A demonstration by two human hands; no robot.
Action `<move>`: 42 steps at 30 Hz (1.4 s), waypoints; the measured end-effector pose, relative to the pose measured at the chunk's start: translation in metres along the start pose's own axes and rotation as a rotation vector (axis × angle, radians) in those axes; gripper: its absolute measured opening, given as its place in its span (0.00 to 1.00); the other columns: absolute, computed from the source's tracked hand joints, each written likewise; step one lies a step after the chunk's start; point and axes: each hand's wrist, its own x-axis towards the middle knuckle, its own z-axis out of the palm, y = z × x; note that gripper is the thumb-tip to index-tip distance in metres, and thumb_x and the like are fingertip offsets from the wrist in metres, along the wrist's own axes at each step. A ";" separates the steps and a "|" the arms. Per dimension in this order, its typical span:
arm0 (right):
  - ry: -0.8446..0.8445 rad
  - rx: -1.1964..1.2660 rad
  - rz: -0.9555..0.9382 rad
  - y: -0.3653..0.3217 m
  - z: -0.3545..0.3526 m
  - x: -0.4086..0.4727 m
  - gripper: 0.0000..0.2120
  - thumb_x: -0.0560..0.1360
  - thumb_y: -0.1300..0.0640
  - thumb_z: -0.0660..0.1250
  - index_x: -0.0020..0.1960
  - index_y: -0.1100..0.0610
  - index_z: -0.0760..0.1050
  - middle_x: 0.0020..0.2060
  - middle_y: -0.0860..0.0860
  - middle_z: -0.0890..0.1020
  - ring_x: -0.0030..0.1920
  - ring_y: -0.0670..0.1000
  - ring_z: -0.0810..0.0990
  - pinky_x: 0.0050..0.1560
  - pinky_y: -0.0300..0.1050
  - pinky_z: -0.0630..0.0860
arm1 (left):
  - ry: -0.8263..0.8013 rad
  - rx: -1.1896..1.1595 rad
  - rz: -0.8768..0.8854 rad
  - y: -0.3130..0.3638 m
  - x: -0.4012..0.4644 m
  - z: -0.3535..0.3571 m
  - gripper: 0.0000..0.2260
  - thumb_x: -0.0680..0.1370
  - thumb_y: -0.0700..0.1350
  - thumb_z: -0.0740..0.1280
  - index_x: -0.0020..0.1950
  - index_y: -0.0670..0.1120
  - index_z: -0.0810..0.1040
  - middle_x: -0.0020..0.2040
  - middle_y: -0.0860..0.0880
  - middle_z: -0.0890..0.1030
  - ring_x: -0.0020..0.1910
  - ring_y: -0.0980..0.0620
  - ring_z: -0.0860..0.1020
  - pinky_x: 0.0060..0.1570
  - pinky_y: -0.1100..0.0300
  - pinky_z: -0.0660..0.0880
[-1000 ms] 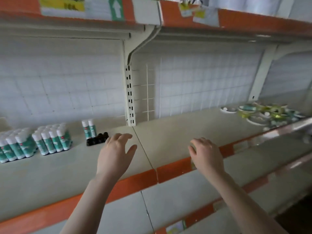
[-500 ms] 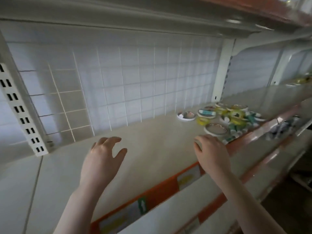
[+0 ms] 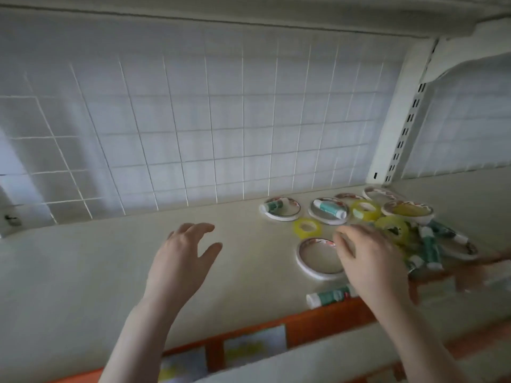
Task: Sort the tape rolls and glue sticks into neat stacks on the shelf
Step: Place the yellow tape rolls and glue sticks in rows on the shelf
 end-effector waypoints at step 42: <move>-0.206 0.134 -0.173 0.053 0.033 0.075 0.05 0.67 0.61 0.75 0.43 0.58 0.82 0.35 0.52 0.82 0.35 0.54 0.79 0.35 0.45 0.75 | -0.113 0.107 0.141 0.094 0.133 0.091 0.07 0.75 0.45 0.65 0.51 0.52 0.78 0.46 0.52 0.80 0.45 0.50 0.77 0.44 0.57 0.73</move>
